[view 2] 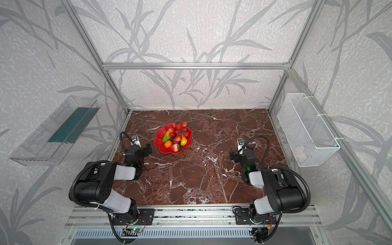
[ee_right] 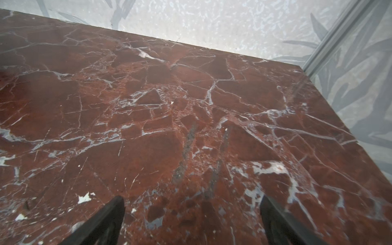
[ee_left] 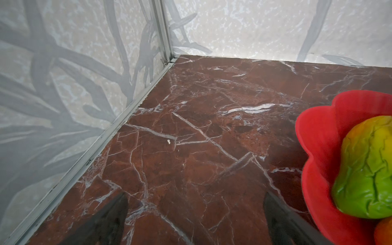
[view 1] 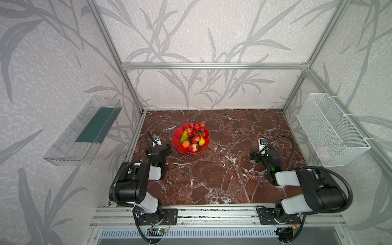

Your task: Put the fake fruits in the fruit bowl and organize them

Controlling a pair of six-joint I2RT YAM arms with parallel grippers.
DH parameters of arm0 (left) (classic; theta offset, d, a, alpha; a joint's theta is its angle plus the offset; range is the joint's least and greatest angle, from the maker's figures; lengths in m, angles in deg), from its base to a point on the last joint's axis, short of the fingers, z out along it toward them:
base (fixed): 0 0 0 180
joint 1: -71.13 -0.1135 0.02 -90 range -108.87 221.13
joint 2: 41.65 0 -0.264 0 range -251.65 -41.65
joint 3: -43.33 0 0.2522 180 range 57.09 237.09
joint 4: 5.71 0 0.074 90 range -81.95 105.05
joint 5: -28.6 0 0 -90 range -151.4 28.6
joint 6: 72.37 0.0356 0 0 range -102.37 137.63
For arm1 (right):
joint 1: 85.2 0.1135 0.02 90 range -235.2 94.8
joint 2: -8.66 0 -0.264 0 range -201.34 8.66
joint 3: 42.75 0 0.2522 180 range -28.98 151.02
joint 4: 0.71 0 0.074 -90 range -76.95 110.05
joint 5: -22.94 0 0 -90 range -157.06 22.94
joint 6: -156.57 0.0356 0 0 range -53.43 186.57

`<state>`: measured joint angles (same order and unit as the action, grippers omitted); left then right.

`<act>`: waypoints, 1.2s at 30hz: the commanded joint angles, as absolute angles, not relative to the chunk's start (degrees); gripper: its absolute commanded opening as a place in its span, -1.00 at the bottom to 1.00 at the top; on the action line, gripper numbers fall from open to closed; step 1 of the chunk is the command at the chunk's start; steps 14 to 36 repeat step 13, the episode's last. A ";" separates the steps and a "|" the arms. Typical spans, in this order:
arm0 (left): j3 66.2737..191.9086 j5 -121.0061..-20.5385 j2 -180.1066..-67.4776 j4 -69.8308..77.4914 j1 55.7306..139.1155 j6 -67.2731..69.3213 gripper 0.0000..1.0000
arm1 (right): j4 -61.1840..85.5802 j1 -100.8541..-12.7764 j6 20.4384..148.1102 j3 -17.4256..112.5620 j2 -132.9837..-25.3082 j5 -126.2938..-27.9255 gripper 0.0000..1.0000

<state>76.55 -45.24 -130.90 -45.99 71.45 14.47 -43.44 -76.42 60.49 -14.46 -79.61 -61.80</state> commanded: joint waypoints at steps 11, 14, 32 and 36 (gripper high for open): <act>78.45 -49.07 -131.50 -46.57 70.87 15.03 0.98 | -55.46 -76.72 59.10 -13.16 -83.47 -63.89 0.98; 78.38 -49.00 -131.65 -46.98 70.81 15.08 0.98 | -55.24 -76.67 59.17 -13.08 -83.44 -63.66 0.98; 78.38 -49.00 -131.65 -46.98 70.81 15.08 0.98 | -55.24 -76.67 59.17 -13.08 -83.44 -63.66 0.98; 78.38 -49.00 -131.65 -46.98 70.81 15.08 0.98 | -55.24 -76.67 59.17 -13.08 -83.44 -63.66 0.98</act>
